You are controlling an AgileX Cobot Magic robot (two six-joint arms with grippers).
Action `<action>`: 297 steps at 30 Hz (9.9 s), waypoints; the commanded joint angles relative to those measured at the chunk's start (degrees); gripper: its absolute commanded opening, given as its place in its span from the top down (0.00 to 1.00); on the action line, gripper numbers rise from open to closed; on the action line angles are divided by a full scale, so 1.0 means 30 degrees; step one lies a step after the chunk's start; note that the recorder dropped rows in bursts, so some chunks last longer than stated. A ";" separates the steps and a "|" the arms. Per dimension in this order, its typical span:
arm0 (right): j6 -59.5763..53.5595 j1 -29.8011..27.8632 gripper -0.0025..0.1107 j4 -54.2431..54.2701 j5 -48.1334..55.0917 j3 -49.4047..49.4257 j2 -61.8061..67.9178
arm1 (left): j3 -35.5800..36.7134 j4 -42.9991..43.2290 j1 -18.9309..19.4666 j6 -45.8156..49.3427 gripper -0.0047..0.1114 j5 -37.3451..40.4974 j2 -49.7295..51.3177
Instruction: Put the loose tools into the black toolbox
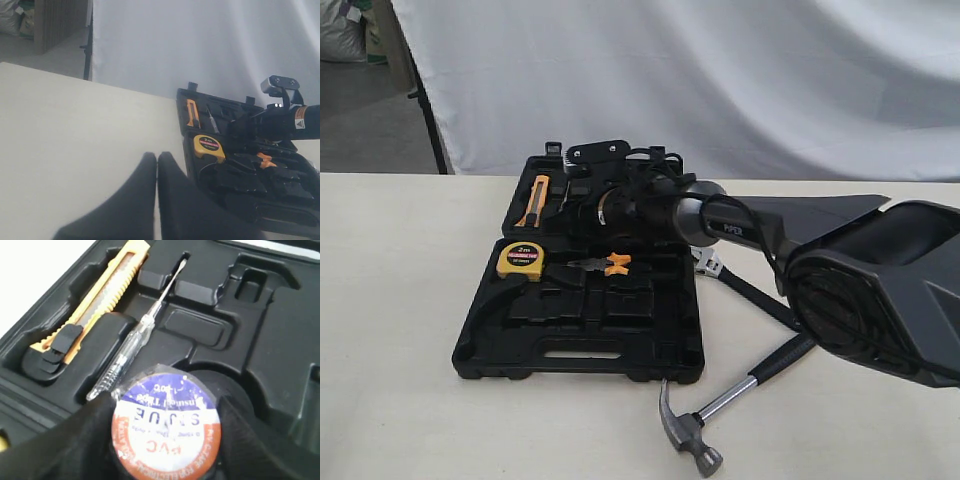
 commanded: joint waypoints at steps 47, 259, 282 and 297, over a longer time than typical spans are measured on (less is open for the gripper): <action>0.1392 0.0507 0.21 -0.2244 0.2323 -0.0072 -0.1156 | -0.0051 0.0085 0.0484 -0.0091 0.95 -0.0138 -0.0061; -1.9144 -1.0593 0.31 1.4381 1.2350 0.5483 -0.4766 | -0.0051 0.0085 0.0484 -0.0091 0.95 -0.0138 -0.0061; -2.8903 -0.5913 0.98 1.2759 1.6640 0.5483 -0.3817 | -0.0051 0.0085 0.0484 -0.0091 0.95 -0.0138 -0.0061; -2.6846 -0.5531 0.62 1.0697 1.7366 0.5483 -0.4174 | -0.0051 0.0085 0.0484 -0.0091 0.95 -0.0138 -0.0061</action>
